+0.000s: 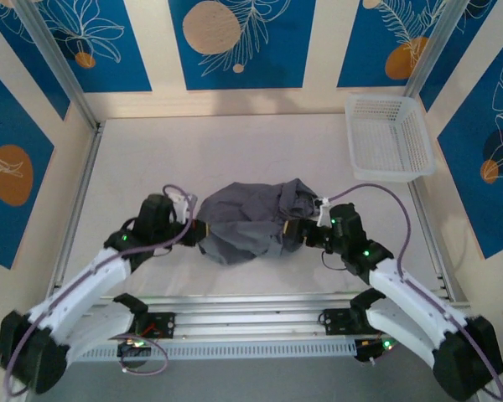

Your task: Fold the inside-out t-shirt

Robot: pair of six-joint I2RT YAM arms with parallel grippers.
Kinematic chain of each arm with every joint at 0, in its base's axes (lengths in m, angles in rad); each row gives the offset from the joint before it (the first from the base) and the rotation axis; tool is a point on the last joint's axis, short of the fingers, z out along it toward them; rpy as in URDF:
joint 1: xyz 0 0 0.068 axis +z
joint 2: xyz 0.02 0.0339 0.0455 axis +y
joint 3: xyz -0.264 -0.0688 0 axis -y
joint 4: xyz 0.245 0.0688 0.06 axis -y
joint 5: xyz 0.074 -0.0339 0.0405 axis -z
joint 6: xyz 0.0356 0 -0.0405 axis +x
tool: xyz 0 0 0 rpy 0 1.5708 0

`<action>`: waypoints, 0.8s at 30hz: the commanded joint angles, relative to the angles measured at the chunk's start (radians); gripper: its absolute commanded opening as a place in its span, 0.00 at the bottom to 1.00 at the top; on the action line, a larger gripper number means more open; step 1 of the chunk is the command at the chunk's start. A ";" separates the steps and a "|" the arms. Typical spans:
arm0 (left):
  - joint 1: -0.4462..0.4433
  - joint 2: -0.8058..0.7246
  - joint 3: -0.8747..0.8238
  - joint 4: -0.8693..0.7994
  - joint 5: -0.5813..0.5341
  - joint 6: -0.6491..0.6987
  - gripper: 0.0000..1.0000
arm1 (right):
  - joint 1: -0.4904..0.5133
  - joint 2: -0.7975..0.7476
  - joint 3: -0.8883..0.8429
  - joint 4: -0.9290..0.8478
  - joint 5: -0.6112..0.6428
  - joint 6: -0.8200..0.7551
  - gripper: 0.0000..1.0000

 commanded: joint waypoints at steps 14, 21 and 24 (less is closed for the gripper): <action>-0.136 0.231 0.229 -0.111 -0.277 0.018 0.73 | 0.084 0.656 0.510 -0.342 0.064 -0.150 0.68; -0.136 0.636 0.399 -0.036 -0.027 -0.056 0.79 | 0.141 0.708 0.434 -0.347 0.066 -0.125 0.43; -0.135 0.775 0.472 -0.042 -0.035 -0.064 0.80 | 0.140 0.685 0.408 -0.304 0.003 -0.128 0.08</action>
